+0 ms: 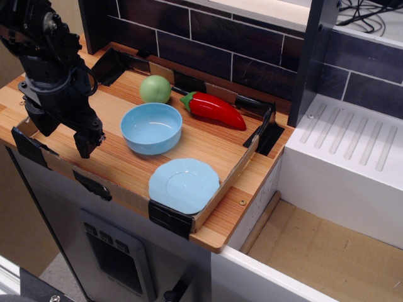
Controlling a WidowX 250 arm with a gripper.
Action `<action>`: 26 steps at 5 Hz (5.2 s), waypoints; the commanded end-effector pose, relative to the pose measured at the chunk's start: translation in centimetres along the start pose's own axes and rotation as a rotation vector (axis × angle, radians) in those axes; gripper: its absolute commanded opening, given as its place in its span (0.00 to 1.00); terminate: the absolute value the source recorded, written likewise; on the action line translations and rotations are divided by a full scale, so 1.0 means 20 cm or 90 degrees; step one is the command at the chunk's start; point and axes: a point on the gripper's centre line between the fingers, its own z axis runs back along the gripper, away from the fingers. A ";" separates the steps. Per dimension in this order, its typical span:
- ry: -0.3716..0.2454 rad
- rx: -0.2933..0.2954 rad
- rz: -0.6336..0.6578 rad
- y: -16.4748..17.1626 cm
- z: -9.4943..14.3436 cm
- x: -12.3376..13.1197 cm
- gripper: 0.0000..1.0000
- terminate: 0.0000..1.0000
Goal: Put bowl on plate
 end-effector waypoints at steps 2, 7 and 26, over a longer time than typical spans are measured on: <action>0.013 -0.018 0.063 0.00 0.05 0.05 1.00 0.00; 0.061 -0.059 0.157 -0.09 -0.06 0.28 1.00 0.00; 0.022 -0.156 0.058 -0.33 0.21 0.18 1.00 0.00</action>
